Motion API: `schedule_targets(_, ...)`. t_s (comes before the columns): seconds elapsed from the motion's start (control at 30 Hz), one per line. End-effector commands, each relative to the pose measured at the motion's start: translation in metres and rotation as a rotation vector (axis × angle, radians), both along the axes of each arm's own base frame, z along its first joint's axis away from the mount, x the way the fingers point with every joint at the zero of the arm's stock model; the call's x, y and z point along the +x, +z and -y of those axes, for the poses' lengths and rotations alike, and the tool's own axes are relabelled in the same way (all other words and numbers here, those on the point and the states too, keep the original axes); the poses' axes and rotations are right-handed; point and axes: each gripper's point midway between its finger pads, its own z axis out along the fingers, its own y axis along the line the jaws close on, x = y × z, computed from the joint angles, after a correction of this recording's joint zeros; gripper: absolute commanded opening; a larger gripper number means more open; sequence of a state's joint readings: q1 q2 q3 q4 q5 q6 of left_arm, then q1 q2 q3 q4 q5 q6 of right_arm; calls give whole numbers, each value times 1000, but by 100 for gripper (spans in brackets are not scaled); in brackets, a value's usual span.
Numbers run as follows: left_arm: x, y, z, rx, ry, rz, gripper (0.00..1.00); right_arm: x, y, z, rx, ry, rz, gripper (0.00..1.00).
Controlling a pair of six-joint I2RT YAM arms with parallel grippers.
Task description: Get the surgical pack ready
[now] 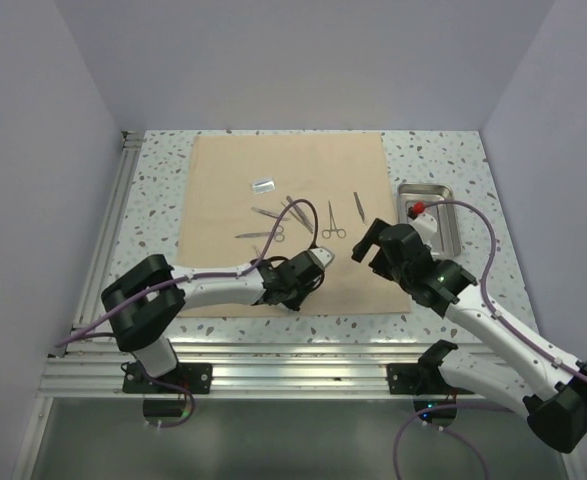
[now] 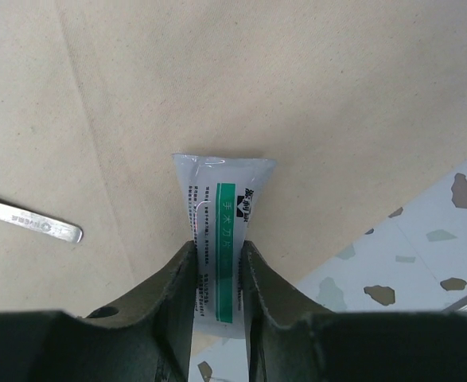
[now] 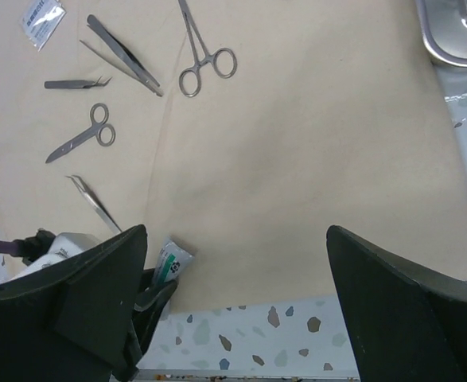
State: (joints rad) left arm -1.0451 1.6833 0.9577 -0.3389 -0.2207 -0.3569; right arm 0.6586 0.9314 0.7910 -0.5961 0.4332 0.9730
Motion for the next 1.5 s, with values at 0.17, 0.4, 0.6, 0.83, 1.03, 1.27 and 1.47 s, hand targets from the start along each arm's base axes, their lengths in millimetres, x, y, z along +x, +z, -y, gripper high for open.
schedule_targets(0.17,15,76,16,-218,15,77,26,6,13,-24,70,116,50,99)
schedule_targets(0.4,38,111,38,-378,49,110,26,10,39,17,-9,-52,129,99)
schedule_targets(0.6,64,138,106,-597,68,88,26,7,90,73,-55,-294,286,96)
schedule_targets(0.83,93,185,198,-943,31,40,25,5,129,103,-115,-418,378,94)
schedule_targets(1.03,114,183,256,-1125,26,-67,25,7,146,112,-133,-466,425,94)
schedule_targets(1.27,143,175,296,-1297,51,-131,25,5,167,122,-163,-495,470,94)
schedule_targets(1.47,165,143,316,-1400,102,-192,24,-1,173,129,-166,-508,494,94)
